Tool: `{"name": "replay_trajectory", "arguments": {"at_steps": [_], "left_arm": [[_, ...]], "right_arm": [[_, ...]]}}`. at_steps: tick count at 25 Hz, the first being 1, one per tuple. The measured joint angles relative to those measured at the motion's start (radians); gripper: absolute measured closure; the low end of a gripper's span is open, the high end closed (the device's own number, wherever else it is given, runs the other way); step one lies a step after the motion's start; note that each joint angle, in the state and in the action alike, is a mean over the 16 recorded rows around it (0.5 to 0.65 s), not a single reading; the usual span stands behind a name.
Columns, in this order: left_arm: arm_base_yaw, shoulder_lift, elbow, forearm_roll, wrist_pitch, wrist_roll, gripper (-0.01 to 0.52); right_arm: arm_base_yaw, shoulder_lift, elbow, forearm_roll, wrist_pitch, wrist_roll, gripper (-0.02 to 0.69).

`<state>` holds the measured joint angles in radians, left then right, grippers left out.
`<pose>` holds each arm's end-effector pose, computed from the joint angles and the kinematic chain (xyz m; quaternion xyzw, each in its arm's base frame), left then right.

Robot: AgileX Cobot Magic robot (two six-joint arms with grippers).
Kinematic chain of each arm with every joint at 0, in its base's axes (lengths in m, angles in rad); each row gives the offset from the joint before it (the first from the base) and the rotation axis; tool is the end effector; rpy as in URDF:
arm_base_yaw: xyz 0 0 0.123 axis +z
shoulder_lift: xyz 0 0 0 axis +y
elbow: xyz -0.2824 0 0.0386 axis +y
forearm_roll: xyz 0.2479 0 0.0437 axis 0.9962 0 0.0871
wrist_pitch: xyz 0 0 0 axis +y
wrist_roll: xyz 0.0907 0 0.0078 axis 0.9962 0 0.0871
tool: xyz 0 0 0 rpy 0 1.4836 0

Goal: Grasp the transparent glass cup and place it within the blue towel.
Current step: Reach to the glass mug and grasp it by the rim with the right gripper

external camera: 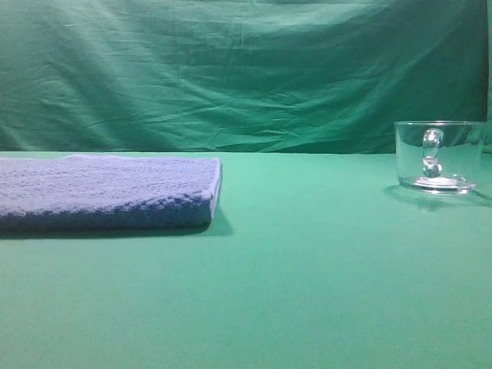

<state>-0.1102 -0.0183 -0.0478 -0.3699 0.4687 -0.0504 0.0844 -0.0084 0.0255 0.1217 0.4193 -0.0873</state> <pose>0.0456 -0.0200 0.1908 -0.0602 0.7977 -0.2094 0.5623 0.0508 0.0088 0.1677 -0.0389 0.8173 0.0513 0.5725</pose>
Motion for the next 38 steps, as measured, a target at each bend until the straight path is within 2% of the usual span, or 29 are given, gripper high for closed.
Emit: {"name": "replay_trajectory", "arguments": {"at_steps": [24, 29, 38], "left_arm": [[0.0, 0.0, 0.0, 0.0, 0.0, 0.0, 0.514], [0.0, 0.0, 0.0, 0.0, 0.0, 0.0, 0.514], [0.0, 0.0, 0.0, 0.0, 0.0, 0.0, 0.514]], "right_arm": [[0.0, 0.0, 0.0, -0.003, -0.013, -0.01, 0.665], [0.0, 0.0, 0.001, -0.001, -0.081, -0.02, 0.665], [0.0, 0.004, -0.017, 0.012, -0.299, -0.028, 0.665]]}}
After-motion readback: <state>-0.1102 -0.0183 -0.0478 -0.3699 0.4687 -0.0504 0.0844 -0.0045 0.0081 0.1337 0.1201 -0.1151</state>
